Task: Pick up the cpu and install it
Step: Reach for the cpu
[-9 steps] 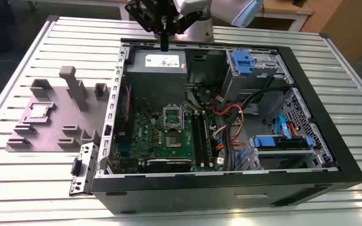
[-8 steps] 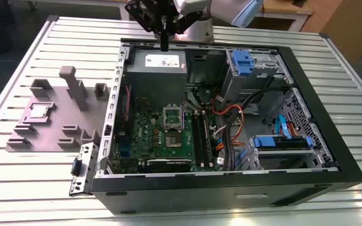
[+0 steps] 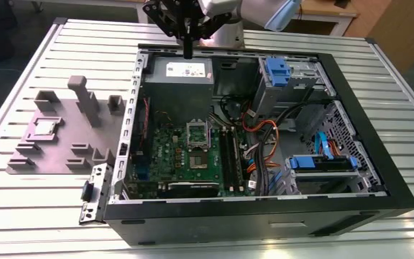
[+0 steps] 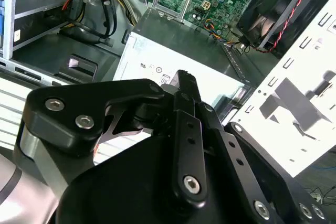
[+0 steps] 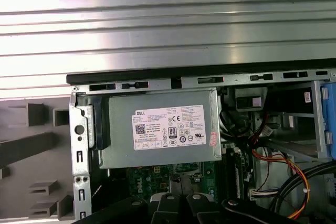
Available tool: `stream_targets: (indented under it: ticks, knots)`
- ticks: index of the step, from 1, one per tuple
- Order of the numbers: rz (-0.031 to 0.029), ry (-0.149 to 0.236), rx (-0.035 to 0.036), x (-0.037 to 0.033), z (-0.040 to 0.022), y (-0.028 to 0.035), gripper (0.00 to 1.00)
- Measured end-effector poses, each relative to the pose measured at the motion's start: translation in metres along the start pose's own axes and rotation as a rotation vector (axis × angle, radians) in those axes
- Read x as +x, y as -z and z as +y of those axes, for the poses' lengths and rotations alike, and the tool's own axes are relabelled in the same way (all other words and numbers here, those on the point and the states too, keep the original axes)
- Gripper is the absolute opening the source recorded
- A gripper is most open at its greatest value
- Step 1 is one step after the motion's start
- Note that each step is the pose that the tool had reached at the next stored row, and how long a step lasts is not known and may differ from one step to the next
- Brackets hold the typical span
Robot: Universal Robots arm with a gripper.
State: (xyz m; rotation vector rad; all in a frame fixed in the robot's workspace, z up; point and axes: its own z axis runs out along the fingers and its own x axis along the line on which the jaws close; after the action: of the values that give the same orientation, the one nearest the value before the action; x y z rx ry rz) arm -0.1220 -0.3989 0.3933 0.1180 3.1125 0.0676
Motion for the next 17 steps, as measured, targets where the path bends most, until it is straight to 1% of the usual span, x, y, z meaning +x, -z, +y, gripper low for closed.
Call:
stream_targets:
  ticks: [5, 7, 12, 17]
  knots:
    - [0.0, 0.0, 0.0, 0.0011, -0.0001, 0.0, 0.11]
    - [0.0, 0.0, -0.0001, 0.0032, -0.0002, 0.0001, 0.11]
    - [0.0, 0.0, -0.0001, 0.0053, -0.0004, 0.0001, 0.11]
    - [0.0001, 0.0, 0.0, 0.0089, -0.0007, 0.0003, 0.11]
